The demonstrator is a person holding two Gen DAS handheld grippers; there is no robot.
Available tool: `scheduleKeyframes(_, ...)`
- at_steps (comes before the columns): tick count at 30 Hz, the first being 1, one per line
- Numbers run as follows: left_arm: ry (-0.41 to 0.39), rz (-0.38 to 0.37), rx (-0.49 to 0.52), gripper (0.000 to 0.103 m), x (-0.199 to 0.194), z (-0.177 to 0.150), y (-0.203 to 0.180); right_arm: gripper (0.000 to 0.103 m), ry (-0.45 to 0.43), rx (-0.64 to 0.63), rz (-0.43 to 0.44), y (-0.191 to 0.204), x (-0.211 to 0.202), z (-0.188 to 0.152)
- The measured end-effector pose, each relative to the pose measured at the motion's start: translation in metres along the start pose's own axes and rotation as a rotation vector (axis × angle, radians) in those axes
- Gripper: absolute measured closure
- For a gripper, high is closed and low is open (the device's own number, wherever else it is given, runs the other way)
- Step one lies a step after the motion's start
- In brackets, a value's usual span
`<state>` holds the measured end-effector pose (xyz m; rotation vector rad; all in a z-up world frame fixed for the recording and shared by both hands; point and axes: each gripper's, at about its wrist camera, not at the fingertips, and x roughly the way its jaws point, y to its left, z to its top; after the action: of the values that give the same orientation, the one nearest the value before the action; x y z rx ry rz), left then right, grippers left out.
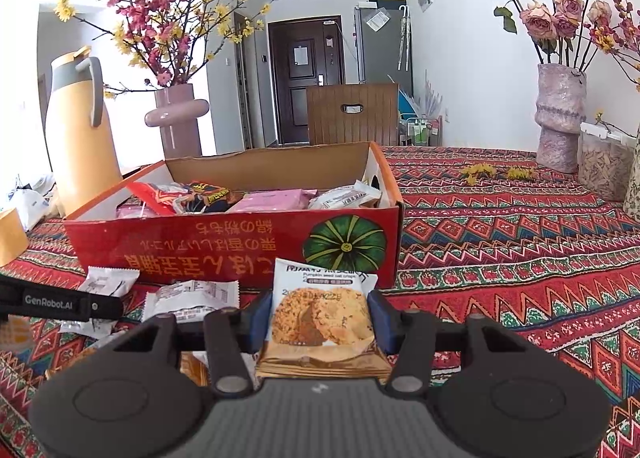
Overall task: Organize snacks
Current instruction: 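Lift and carry the sachet and cookie packet over the box with both grippers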
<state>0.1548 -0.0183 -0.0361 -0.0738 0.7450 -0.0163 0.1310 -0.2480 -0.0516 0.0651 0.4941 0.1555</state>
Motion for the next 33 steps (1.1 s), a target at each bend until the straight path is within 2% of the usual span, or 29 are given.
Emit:
scheduleKeyframes(11, -0.037, -0.015, 0.009, 0.059, -0.018, -0.012, 0.007, 0.052, -0.017, 0.001, 0.004, 0.0, -0.003, 0.0)
scheduleKeyframes(18, -0.113, -0.057, 0.042, 0.059, -0.044, -0.016, 0.006, 0.052, -0.051, -0.006, -0.013, 0.002, -0.009, -0.001)
scheduleKeyframes(24, -0.182, -0.08, 0.056, 0.059, -0.065, -0.007, 0.003, 0.052, -0.075, -0.006, -0.009, 0.008, -0.019, 0.006)
scheduleKeyframes(33, -0.241, -0.087, 0.054, 0.059, -0.073, 0.015, -0.003, 0.052, -0.125, -0.025, 0.021, 0.021, -0.021, 0.029)
